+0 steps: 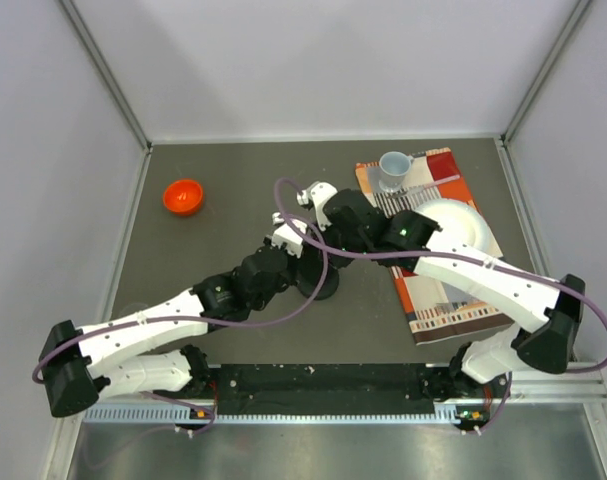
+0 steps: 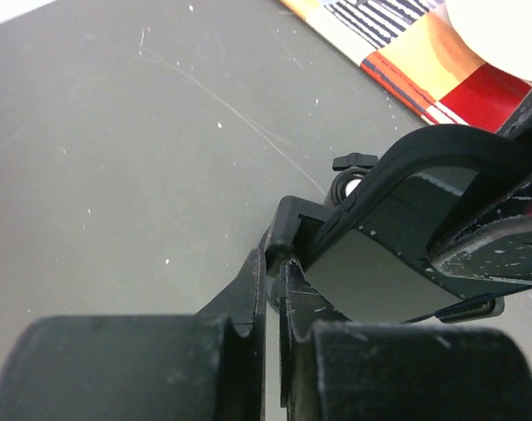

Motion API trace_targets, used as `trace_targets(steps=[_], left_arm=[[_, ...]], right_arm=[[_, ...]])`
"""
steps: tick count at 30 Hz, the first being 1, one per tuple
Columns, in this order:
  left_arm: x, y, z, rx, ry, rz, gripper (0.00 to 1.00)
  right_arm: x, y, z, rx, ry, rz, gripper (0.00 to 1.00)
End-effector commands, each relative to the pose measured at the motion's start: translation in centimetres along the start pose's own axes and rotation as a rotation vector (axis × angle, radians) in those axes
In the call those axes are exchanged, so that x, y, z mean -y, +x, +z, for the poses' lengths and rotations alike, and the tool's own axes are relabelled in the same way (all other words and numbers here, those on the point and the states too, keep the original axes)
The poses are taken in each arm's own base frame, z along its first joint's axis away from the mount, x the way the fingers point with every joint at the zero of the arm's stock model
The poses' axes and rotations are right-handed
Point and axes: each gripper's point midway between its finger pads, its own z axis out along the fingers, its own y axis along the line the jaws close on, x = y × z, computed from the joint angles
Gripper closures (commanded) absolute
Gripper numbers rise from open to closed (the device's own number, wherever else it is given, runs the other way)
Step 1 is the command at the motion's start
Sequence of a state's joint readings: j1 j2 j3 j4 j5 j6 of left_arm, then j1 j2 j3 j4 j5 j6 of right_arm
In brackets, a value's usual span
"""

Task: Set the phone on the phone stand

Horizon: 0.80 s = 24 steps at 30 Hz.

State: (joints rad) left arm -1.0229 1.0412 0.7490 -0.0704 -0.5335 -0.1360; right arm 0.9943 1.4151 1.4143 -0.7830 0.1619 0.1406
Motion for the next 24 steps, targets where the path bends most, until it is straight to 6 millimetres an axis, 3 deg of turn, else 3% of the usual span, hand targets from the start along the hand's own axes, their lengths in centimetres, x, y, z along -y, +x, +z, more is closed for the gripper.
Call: trace_targets(steps=[1, 6, 14, 16, 17, 18, 20, 22, 23, 24], left_arm=[[-3.2, -5.6, -1.9, 0.078, -0.154, -0.079, 1.00], [-0.9, -5.4, -2.5, 0.018, -0.028, -0.097, 1.00], [2.5, -6.1, -3.3, -0.041, 0.133, -0.128, 1.00], [2.7, -5.5, -3.1, -0.057, 0.130, -0.129, 1.00], [2.5, -5.1, -3.1, -0.062, 0.121, -0.127, 1.00], [2.4, -4.9, -3.1, -0.063, 0.113, -0.133, 1.00], [1.8, -4.7, -3.6, -0.049, 0.104, -0.145, 1.00], [1.6, -5.4, -4.2, -0.011, 0.115, -0.158, 1.00], [1.0, -5.5, -4.7, 0.014, 0.110, -0.166, 1.00], [0.8, -5.7, -4.9, 0.029, 0.108, -0.167, 1.00]], right_arm=[[9.6, 8.6, -3.2, -0.481, 0.440, -0.248, 1.00], [8.8, 5.1, -3.0, -0.443, 0.471, -0.321, 1.00], [7.7, 3.6, -0.6, -0.462, 0.448, -0.387, 1.00], [6.8, 3.7, -0.3, -0.443, 0.363, -0.347, 1.00], [4.8, 3.8, 0.8, -0.406, 0.241, -0.303, 1.00], [4.2, 3.2, 0.1, -0.343, 0.162, -0.238, 1.00], [1.5, 2.8, 0.7, -0.251, -0.013, -0.169, 1.00], [1.3, 2.1, -0.1, -0.186, -0.084, -0.106, 1.00], [-0.2, 2.7, -0.2, -0.187, -0.185, -0.096, 1.00], [-0.7, 1.8, -0.2, -0.140, -0.224, -0.110, 1.00]])
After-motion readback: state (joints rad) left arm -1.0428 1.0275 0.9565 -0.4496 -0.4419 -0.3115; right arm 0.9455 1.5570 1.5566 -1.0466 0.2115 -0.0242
